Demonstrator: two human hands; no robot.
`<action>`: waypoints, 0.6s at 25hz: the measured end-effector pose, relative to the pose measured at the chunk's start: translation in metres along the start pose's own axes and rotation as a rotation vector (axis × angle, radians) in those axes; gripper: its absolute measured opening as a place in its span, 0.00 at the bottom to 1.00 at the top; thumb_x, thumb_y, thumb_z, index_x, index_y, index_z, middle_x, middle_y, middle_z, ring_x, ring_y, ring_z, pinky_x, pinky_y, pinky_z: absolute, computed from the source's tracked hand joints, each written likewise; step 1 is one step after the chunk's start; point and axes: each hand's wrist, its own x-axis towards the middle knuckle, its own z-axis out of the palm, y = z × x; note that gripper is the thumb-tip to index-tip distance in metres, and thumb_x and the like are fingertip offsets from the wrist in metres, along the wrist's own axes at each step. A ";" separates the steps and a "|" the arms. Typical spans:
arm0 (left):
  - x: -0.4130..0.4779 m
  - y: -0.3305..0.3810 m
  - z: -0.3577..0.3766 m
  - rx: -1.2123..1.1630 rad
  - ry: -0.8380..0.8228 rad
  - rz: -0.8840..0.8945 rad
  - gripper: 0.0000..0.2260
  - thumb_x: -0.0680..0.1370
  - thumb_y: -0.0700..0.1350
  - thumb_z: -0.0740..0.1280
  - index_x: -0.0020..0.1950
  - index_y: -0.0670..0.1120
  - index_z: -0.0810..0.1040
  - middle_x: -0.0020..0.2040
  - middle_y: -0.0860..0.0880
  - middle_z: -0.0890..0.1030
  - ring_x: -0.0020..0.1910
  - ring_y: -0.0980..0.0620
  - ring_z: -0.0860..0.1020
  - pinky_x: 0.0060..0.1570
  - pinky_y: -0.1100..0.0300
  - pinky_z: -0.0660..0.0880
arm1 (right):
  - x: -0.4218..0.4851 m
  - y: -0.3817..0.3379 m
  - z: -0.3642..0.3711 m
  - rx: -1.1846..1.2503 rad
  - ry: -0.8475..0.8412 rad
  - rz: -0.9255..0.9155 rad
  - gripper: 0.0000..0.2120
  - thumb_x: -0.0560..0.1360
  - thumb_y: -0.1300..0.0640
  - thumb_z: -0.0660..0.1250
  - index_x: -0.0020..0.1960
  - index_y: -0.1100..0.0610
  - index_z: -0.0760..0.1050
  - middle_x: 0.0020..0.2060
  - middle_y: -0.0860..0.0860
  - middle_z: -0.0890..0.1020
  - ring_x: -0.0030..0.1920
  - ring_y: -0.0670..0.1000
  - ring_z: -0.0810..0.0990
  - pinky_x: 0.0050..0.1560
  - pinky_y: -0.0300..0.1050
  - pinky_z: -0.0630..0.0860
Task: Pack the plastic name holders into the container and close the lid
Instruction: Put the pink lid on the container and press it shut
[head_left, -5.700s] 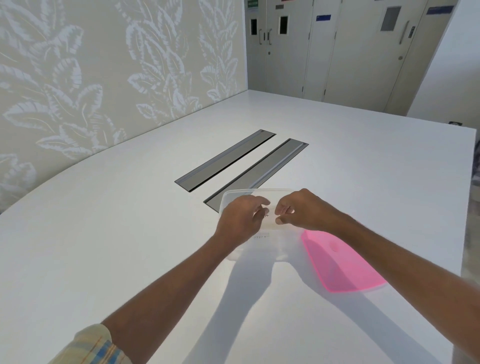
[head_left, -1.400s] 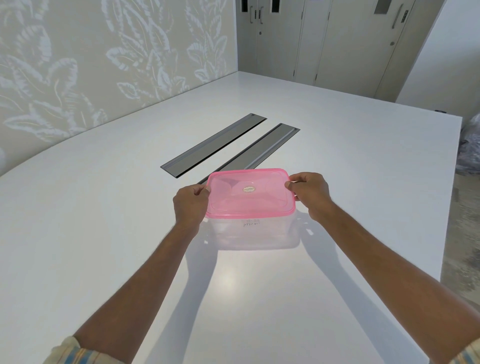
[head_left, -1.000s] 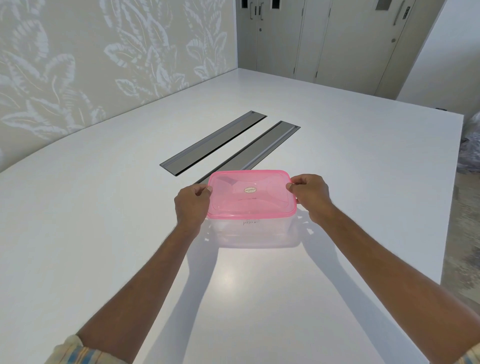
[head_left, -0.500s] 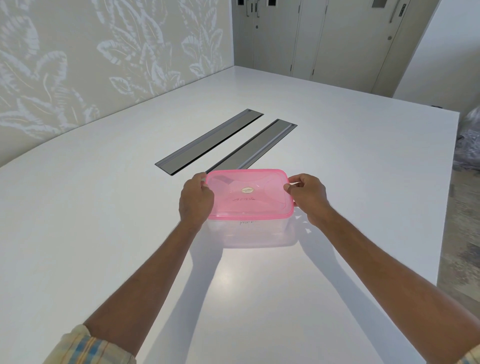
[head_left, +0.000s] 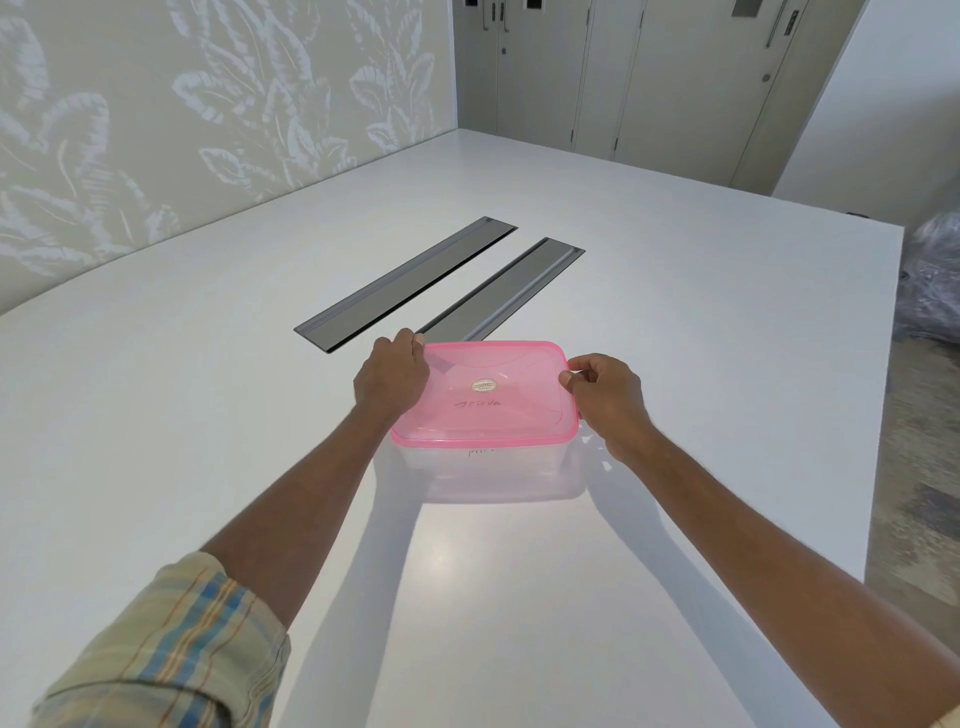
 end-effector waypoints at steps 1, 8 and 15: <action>0.002 -0.002 0.001 0.004 -0.008 0.001 0.20 0.88 0.55 0.49 0.67 0.46 0.74 0.61 0.38 0.77 0.59 0.33 0.78 0.58 0.45 0.73 | 0.000 0.000 0.001 -0.011 -0.002 -0.012 0.09 0.78 0.55 0.71 0.57 0.53 0.83 0.43 0.49 0.84 0.43 0.51 0.81 0.44 0.48 0.82; 0.009 -0.010 0.008 -0.007 -0.027 -0.004 0.16 0.87 0.55 0.49 0.64 0.52 0.74 0.52 0.44 0.73 0.53 0.37 0.75 0.53 0.48 0.68 | 0.001 -0.003 0.002 -0.063 -0.006 -0.014 0.08 0.79 0.55 0.69 0.58 0.52 0.81 0.43 0.45 0.82 0.40 0.45 0.79 0.34 0.40 0.72; 0.009 -0.009 0.009 -0.011 -0.031 -0.027 0.18 0.88 0.55 0.48 0.64 0.51 0.74 0.51 0.44 0.72 0.50 0.39 0.73 0.52 0.49 0.67 | -0.008 -0.007 0.014 -0.313 -0.055 0.022 0.15 0.85 0.52 0.57 0.60 0.61 0.75 0.53 0.57 0.81 0.50 0.59 0.81 0.51 0.56 0.81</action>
